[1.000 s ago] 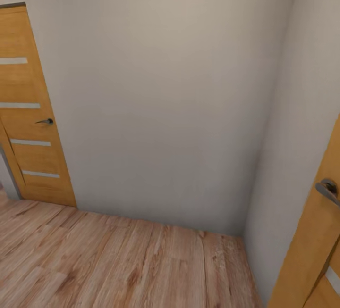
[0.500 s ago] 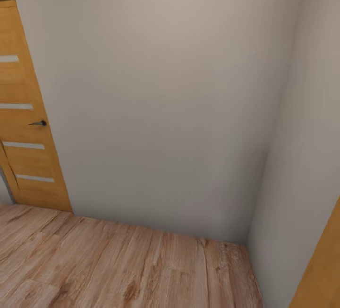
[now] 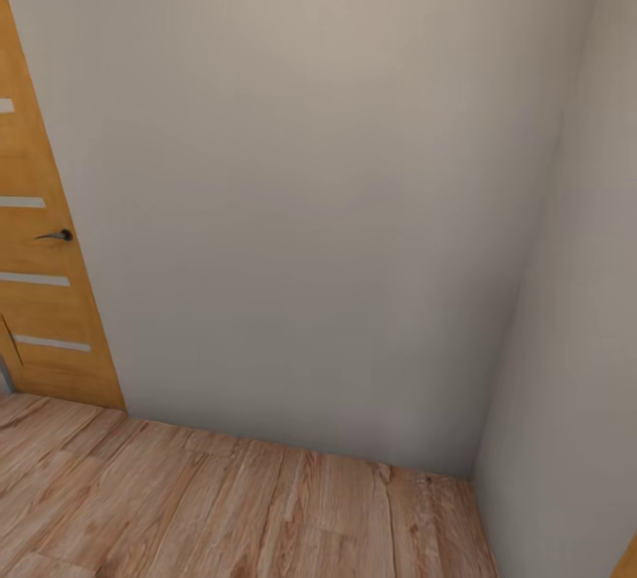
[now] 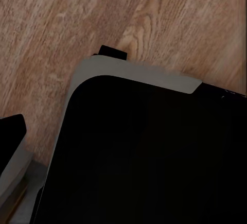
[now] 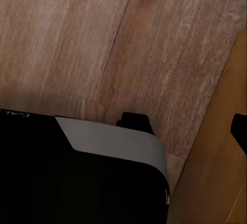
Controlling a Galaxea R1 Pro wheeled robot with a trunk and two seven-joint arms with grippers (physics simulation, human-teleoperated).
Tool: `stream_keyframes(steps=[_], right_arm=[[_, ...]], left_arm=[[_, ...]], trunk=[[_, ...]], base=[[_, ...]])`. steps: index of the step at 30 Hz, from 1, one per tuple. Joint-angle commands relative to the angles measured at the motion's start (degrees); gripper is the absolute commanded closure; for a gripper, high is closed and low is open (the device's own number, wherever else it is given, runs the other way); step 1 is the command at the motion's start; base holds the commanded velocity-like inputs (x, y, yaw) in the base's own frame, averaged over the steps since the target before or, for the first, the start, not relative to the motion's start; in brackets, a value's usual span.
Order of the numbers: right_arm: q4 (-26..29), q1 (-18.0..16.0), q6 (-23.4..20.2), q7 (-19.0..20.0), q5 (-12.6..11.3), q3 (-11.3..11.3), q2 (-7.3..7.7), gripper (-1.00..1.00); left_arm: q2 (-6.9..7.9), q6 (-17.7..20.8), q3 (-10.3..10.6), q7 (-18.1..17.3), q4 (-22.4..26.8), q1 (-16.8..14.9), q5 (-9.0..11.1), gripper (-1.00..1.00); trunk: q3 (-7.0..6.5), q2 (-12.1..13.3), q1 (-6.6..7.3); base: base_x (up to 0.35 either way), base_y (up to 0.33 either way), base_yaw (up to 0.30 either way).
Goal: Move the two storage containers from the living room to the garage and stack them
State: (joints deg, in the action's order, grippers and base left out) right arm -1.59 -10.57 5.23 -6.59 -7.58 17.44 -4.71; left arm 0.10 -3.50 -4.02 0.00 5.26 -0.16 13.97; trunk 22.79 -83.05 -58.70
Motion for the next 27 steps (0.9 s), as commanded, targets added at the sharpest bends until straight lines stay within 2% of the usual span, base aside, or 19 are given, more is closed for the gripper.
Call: stream_keyframes(steps=[1, 6, 27], right_arm=[[-0.17, -0.07, 0.33, -0.1, -0.59, 0.49, -0.04, -1.0], [-0.17, -0.07, 0.26, -0.09, -0.59, 0.56, -0.1, -1.0], [-0.17, -0.07, 0.39, -0.09, -0.51, 0.58, -0.09, -1.0]], left_arm=[[-0.02, -0.1, -0.38, 0.0, 0.01, -0.02, 0.0, -1.0], [-0.02, -0.1, -0.38, 0.0, 0.01, -0.02, 0.0, -1.0], [-0.02, -0.1, -0.38, 0.0, 0.01, -0.01, 0.0, -1.0]], trunk=[[0.06, -0.03, -0.02], [0.06, -0.03, -0.02], [0.06, -0.03, -0.02]], base=[[0.23, 0.0, 0.0], [0.223, 0.0, 0.056], [0.163, 0.0, 0.269]])
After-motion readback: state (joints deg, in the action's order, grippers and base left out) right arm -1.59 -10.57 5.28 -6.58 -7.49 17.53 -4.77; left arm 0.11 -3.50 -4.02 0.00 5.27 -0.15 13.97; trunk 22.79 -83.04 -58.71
